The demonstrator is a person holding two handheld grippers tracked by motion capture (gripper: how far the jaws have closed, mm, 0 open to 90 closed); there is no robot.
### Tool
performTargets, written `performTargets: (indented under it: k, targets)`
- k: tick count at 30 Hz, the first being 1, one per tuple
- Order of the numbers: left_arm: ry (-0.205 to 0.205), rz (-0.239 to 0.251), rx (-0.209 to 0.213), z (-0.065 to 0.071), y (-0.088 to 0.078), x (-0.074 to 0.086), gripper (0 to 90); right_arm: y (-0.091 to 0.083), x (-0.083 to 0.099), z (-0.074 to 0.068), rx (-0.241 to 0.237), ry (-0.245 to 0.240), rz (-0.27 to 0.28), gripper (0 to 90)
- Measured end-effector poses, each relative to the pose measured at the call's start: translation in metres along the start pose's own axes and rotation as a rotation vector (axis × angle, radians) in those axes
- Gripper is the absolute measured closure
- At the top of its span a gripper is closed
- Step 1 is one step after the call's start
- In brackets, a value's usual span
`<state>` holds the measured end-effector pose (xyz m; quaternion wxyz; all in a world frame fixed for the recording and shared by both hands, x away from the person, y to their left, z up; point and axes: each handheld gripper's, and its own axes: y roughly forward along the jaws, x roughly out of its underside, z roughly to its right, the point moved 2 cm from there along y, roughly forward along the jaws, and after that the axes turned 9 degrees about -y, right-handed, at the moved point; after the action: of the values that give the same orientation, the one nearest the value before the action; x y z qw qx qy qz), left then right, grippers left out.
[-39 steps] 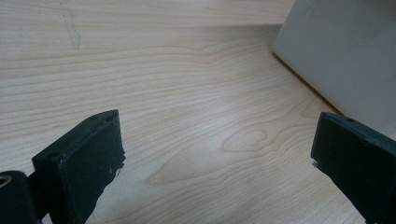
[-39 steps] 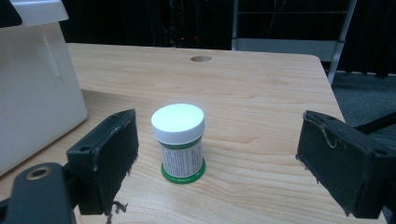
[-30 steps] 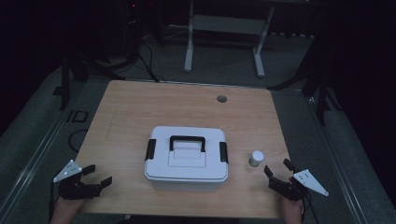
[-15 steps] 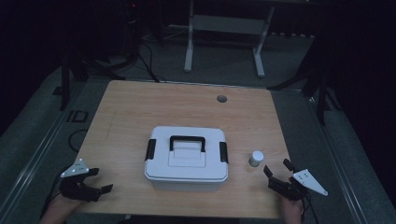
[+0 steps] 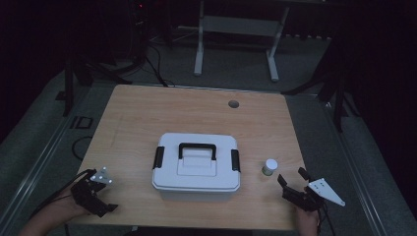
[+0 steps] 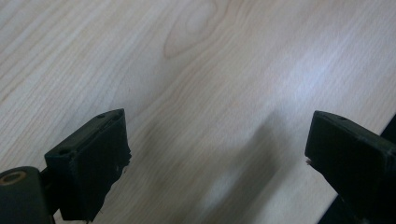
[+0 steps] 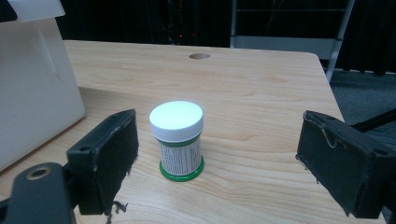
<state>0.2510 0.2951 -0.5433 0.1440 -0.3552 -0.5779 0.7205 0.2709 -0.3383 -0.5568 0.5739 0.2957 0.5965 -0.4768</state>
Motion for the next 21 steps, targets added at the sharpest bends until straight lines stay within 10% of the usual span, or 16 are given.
performTargets:
  k: [13, 21]
  targets:
    - [0.116, -0.247, -0.079, 0.008, -0.006, -0.022, 5.6, 0.000, 0.000, 0.000, 0.001, 0.001, -0.001, 12.1]
    - [0.129, -0.234, -0.061, 0.010, -0.023, -0.034, 5.6, 0.000, 0.000, 0.000, 0.002, 0.002, -0.001, 12.0]
